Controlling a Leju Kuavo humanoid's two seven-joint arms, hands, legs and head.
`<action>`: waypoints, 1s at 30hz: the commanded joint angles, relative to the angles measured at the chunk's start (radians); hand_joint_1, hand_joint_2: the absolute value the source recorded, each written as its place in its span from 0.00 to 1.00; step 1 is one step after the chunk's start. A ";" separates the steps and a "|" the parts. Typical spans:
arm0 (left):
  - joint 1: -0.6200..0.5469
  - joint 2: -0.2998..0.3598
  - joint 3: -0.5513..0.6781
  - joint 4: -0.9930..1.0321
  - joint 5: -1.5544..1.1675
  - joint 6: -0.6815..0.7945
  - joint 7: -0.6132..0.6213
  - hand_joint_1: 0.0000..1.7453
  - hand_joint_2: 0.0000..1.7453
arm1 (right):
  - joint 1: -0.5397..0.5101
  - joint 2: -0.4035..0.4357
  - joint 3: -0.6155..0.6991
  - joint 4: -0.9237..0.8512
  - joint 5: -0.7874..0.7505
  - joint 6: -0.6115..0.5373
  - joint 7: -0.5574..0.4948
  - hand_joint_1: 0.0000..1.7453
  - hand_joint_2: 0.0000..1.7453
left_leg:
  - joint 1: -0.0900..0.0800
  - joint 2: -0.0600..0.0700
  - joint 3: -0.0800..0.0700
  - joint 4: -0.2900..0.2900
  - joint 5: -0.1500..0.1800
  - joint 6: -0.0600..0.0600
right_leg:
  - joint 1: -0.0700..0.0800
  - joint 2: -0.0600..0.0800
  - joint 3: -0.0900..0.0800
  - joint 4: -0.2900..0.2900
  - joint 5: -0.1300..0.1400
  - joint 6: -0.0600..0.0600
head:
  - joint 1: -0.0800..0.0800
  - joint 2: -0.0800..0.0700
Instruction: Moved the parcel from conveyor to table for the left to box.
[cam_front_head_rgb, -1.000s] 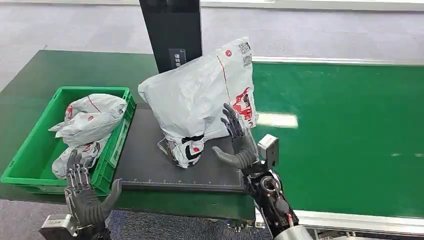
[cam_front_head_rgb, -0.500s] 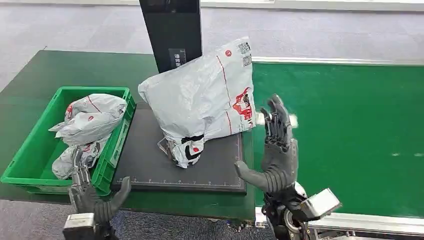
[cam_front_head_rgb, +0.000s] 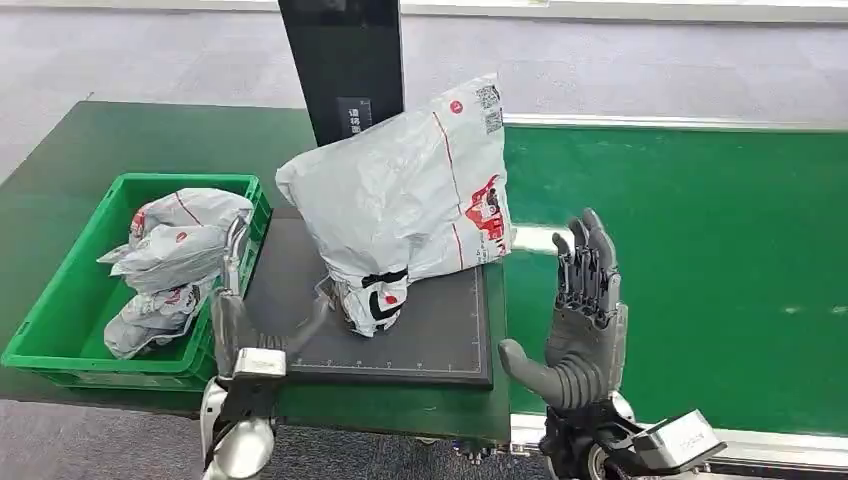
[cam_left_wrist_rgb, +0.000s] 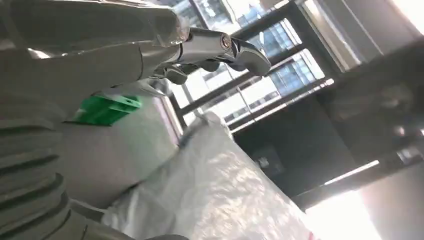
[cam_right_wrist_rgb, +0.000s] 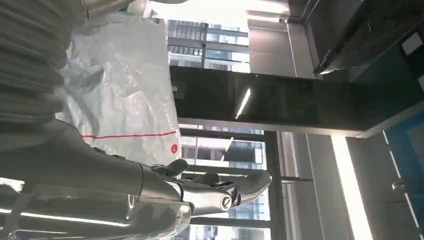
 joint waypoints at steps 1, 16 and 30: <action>-0.162 0.046 -0.071 0.184 -0.050 -0.012 0.040 0.00 1.00 | 0.017 0.002 -0.059 0.032 0.000 0.018 0.001 0.00 1.00 | 0.000 -0.003 0.001 -0.001 0.001 0.000 | 0.000 -0.004 0.002 -0.001 0.000 0.000 | 0.000 0.000; -0.478 0.021 -0.141 0.566 -0.092 -0.072 0.136 0.00 1.00 | -0.027 0.044 -0.129 0.202 0.068 -0.013 0.001 0.00 1.00 | 0.001 -0.003 0.001 -0.002 0.002 0.001 | 0.001 -0.004 0.003 -0.003 0.001 0.000 | 0.000 0.000; -0.605 0.013 -0.179 0.759 -0.068 -0.076 0.135 0.00 1.00 | -0.086 0.072 -0.170 0.326 0.041 -0.068 0.015 0.00 1.00 | 0.000 0.000 0.000 0.000 0.001 0.001 | 0.001 -0.002 0.001 -0.001 0.001 0.000 | 0.000 0.000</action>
